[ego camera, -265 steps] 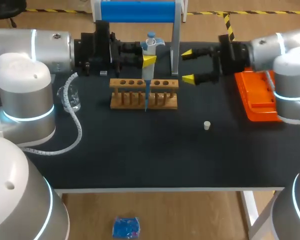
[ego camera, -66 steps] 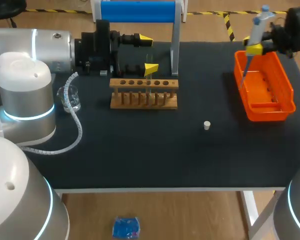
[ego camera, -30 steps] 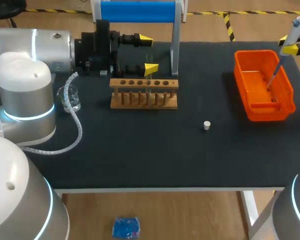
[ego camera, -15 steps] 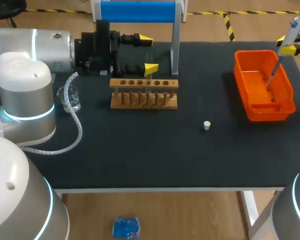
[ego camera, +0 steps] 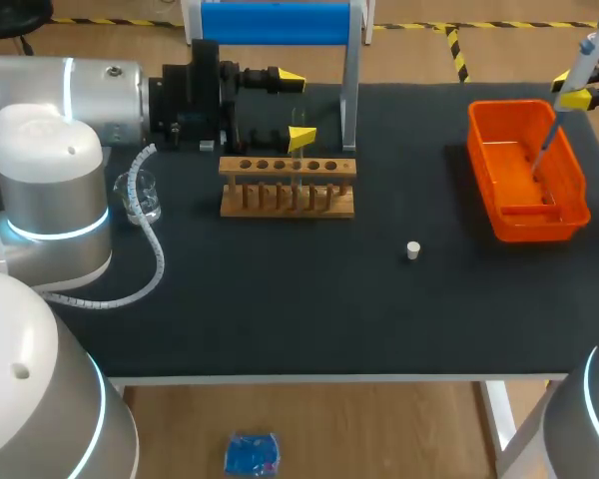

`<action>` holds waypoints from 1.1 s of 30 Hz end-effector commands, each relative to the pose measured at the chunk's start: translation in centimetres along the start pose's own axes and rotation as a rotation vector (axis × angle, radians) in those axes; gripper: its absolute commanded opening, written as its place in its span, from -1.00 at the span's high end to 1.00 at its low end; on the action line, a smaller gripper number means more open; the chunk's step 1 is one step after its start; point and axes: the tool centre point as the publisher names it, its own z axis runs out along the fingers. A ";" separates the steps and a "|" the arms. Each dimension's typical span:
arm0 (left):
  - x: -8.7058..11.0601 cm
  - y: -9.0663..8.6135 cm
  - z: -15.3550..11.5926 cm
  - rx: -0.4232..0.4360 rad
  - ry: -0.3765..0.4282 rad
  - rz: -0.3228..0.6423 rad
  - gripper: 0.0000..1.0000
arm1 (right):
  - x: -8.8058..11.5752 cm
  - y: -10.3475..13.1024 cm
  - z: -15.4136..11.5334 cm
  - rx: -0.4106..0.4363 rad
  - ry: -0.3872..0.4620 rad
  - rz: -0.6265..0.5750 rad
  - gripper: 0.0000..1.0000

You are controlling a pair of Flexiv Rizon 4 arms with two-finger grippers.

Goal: Invert the test tube, pick up the pipette, mount the tip to pipette, aspirate from beaker and dispense into the tube, eject the tip, return the pipette, and cap with the stopper.

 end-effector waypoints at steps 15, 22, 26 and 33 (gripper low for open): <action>-1.2 -1.7 2.3 -0.018 -0.021 -0.032 -1.00 | -0.2 -0.1 -0.2 0.000 0.007 -0.001 1.00; -3.1 -4.6 6.8 -0.061 -0.017 -0.073 -1.00 | -0.2 -0.1 -0.2 0.000 0.007 -0.001 1.00; -4.1 -6.1 10.0 -0.078 -0.019 -0.091 -1.00 | -0.2 -0.1 -0.2 0.000 0.007 -0.001 1.00; -5.9 -7.8 15.9 -0.123 -0.006 -0.104 -1.00 | -0.2 -0.1 -0.2 0.000 0.007 -0.001 1.00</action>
